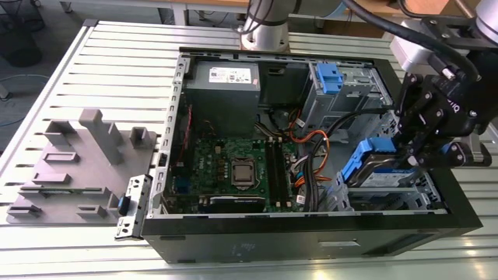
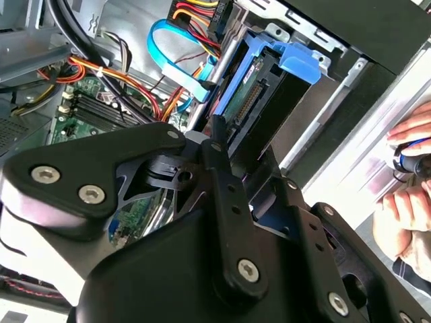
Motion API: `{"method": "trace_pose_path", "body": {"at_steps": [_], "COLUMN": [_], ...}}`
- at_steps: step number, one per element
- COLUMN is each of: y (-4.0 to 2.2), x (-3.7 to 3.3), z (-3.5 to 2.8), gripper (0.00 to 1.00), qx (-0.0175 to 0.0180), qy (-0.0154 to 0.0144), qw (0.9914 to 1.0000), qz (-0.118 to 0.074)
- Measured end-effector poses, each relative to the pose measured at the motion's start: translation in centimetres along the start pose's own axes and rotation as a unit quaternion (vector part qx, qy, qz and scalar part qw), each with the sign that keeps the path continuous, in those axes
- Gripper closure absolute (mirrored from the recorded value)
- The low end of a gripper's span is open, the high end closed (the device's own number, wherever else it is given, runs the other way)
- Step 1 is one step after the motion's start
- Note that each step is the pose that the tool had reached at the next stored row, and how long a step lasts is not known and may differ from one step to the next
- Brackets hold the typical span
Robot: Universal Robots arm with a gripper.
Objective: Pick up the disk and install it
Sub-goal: 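Insert the disk into the insertion slot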
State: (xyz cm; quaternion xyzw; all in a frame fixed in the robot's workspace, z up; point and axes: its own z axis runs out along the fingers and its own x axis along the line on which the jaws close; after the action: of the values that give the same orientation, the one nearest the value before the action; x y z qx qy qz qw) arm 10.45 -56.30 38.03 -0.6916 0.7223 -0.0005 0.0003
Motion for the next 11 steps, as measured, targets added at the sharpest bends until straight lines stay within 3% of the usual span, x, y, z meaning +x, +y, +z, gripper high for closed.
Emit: {"method": "trace_pose_path", "body": {"at_steps": [11], "y": [0.00], "x": [0.00], "z": [1.96], "gripper": [0.65], "qx": [0.0000], "qy": [0.0000], "qw": [1.00000], "qz": [0.000]}}
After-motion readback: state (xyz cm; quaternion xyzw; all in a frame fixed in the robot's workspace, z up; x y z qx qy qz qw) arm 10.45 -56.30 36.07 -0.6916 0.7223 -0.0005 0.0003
